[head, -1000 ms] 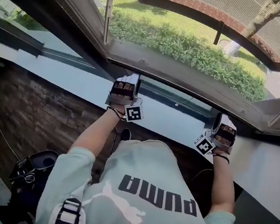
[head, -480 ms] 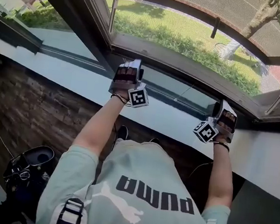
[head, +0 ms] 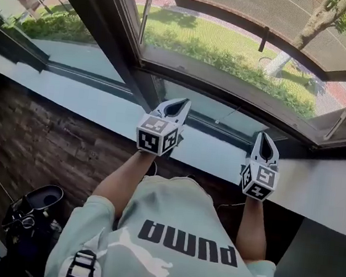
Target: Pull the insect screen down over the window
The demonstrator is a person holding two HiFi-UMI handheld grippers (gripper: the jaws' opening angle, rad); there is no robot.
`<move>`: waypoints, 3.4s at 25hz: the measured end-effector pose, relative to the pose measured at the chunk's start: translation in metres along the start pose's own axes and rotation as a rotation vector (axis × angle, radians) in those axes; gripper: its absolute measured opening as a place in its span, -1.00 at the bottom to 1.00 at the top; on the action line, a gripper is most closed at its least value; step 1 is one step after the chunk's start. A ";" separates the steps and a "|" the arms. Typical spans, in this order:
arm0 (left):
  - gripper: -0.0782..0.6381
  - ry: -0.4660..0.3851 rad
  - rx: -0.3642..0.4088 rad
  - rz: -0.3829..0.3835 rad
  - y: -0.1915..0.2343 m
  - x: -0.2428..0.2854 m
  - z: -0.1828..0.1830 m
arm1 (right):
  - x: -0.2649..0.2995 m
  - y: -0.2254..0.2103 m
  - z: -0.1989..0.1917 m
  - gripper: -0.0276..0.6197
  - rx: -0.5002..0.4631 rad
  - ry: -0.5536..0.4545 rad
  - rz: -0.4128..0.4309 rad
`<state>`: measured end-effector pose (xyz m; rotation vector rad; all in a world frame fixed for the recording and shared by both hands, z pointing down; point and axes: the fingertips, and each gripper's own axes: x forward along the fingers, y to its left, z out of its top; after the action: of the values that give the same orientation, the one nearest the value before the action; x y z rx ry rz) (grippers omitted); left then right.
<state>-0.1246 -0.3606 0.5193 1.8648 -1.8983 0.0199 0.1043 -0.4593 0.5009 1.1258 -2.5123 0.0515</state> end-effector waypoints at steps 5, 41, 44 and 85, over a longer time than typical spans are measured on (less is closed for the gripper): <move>-0.75 -0.035 0.070 -0.040 -0.015 -0.059 -0.007 | -0.048 0.049 0.012 -0.89 0.197 -0.078 -0.041; -0.75 -0.048 0.244 -0.139 -0.137 -0.407 -0.167 | -0.416 0.245 -0.082 -0.89 0.147 -0.165 -0.118; -0.75 -0.068 0.251 -0.115 -0.160 -0.454 -0.174 | -0.461 0.259 -0.090 -0.89 0.161 -0.194 -0.085; -0.75 -0.110 0.338 -0.163 -0.005 -0.740 -0.238 | -0.617 0.575 -0.138 -0.90 0.258 -0.142 -0.204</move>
<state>-0.0736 0.4142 0.4776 2.2825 -1.9010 0.2000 0.1055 0.3944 0.4769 1.5327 -2.5520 0.2552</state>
